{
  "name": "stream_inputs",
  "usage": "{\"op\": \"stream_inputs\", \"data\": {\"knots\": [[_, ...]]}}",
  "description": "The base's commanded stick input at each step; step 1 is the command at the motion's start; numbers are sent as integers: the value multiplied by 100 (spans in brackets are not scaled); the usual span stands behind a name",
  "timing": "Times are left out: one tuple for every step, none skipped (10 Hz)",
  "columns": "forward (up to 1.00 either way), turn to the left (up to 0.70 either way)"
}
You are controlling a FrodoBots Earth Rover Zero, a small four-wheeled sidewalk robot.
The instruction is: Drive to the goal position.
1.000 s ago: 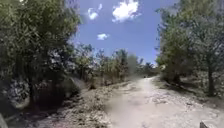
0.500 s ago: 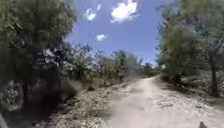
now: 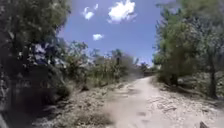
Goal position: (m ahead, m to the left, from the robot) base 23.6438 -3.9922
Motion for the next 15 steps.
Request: {"op": "stream_inputs", "data": {"knots": [[45,0],[45,0],[45,0],[45,0],[45,0],[45,0],[45,0],[45,0],[45,0],[45,0],[45,0],[45,0],[45,-2],[45,-3],[45,-8]]}}
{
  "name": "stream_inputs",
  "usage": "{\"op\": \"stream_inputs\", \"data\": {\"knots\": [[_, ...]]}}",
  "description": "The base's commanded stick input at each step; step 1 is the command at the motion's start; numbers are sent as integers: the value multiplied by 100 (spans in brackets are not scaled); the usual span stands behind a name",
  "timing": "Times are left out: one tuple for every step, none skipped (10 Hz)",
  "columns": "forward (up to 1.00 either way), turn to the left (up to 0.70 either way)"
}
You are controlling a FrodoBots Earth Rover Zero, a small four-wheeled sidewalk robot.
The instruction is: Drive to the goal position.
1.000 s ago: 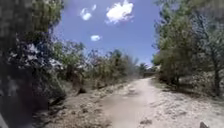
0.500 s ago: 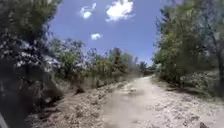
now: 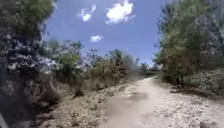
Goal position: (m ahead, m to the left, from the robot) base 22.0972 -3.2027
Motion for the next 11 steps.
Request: {"op": "stream_inputs", "data": {"knots": [[45,-27],[45,-27],[45,-27],[45,-27],[45,-24],[45,-13],[45,-2],[45,0],[45,0],[45,0],[45,0]]}}
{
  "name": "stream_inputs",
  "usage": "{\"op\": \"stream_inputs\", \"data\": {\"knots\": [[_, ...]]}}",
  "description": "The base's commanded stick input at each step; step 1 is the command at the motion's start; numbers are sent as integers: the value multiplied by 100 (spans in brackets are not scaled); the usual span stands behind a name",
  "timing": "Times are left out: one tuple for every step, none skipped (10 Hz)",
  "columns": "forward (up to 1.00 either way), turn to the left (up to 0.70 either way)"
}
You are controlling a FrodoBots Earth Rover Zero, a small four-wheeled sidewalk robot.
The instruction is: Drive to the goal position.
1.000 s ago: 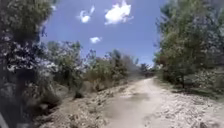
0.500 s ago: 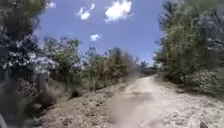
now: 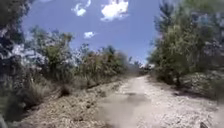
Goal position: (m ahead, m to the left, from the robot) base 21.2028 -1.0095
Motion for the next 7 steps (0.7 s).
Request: {"op": "stream_inputs", "data": {"knots": [[45,0],[45,0],[45,0],[45,0],[45,0],[45,0],[45,0]]}}
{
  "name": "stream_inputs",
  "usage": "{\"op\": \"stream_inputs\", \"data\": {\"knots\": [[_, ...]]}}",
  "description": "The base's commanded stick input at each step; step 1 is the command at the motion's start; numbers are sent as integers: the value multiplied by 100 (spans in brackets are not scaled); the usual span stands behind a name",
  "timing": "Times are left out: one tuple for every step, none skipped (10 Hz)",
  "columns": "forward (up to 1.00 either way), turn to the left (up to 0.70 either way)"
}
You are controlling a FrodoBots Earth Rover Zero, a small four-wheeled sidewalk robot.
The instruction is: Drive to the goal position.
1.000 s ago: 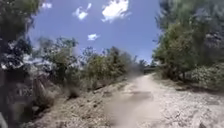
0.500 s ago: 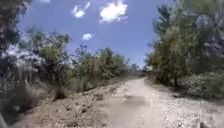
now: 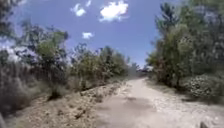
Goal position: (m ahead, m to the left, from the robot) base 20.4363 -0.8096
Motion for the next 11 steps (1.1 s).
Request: {"op": "stream_inputs", "data": {"knots": [[45,0],[45,0],[45,0],[45,0],[45,0],[45,0],[45,0],[45,0],[45,0],[45,-4],[45,-16]]}}
